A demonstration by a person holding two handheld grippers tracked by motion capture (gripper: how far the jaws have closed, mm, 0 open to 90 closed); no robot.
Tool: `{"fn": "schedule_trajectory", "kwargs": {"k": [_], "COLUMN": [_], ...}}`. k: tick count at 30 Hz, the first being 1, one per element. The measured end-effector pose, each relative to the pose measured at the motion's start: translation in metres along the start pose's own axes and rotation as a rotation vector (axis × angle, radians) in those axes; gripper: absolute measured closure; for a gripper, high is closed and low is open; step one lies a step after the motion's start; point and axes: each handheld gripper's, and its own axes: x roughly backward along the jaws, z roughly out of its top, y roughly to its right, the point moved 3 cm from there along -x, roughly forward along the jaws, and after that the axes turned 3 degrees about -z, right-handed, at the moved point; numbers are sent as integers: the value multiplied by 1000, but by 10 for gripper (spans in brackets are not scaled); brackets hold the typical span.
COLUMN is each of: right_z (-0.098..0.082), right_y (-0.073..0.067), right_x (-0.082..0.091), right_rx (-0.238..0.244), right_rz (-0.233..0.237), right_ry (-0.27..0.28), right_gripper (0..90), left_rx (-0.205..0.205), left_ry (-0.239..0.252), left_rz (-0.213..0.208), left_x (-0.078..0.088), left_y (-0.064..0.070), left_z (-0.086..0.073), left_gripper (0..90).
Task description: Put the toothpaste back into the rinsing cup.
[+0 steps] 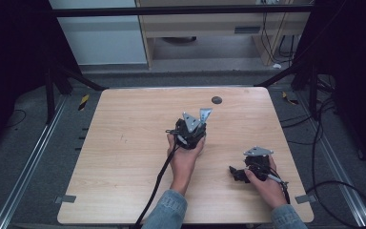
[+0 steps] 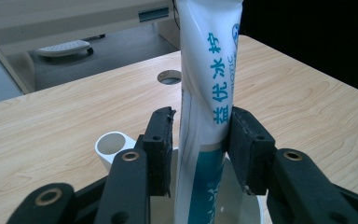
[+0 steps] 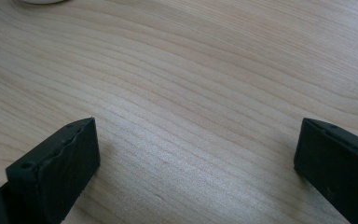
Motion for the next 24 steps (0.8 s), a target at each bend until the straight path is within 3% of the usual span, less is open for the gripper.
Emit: {"fn": "schedule_trajectory", "kwargs": {"k": [24], "right_z": [0], "right_y": [0], "right_x": [0], "right_rx": [1], "right_rz": [-1], "right_ry": [0], "right_gripper": [4], "left_rx": [-9], "left_ry": [17], "left_rz": [5], "left_x": [4], "left_y": [1], "left_z": [1], "left_gripper": [535]}}
